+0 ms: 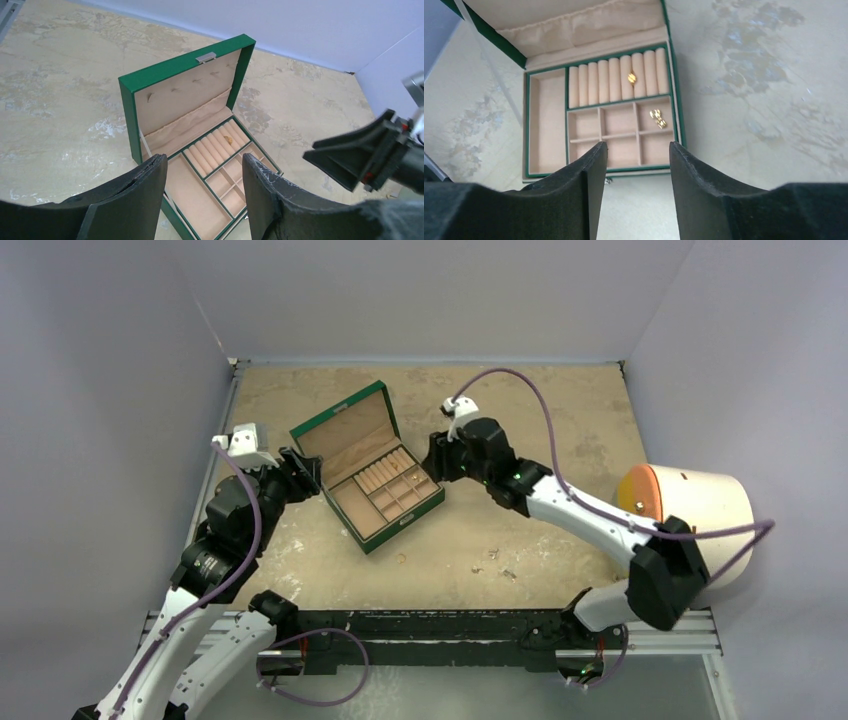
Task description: Organize the mixed jewelry
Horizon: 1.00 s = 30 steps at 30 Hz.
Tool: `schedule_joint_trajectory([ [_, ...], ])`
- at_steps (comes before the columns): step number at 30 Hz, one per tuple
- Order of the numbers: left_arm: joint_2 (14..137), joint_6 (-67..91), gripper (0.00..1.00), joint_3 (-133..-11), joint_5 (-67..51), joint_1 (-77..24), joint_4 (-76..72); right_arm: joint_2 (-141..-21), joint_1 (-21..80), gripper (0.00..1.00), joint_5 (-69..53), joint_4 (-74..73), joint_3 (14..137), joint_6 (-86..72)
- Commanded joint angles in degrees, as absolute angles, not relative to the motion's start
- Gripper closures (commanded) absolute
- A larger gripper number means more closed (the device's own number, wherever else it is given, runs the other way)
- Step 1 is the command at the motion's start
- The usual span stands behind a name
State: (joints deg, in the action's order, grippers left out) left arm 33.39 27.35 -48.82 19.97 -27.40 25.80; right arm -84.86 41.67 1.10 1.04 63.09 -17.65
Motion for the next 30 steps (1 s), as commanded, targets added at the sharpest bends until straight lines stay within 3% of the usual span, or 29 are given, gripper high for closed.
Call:
schedule_joint_trajectory([
  [1, 33.5, 26.2, 0.44, -48.8, 20.2, -27.2, 24.5, -76.4, 41.6, 0.50, 5.7, 9.0, 53.9, -19.5],
  [4, 33.6, 26.3, 0.44, -48.6, 20.1, -27.2, 24.4, -73.0, 41.6, 0.58, 4.6, 7.5, 49.8, -20.7],
  [9, 34.0, 26.4, 0.44, -48.7, 19.9, -27.2, 24.3, -68.1, 41.9, 0.51, -2.3, 8.2, 43.3, -19.8],
  [15, 34.2, 26.4, 0.44, -48.7, 19.5, -27.1, 24.3, -66.6, 46.3, 0.54, -2.3, 8.9, 39.2, -24.6],
  [30, 34.4, 26.4, 0.44, -48.6, 18.9, -27.1, 24.3, -86.5, 62.0, 0.61, 5.0, 9.8, 48.2, -26.9],
])
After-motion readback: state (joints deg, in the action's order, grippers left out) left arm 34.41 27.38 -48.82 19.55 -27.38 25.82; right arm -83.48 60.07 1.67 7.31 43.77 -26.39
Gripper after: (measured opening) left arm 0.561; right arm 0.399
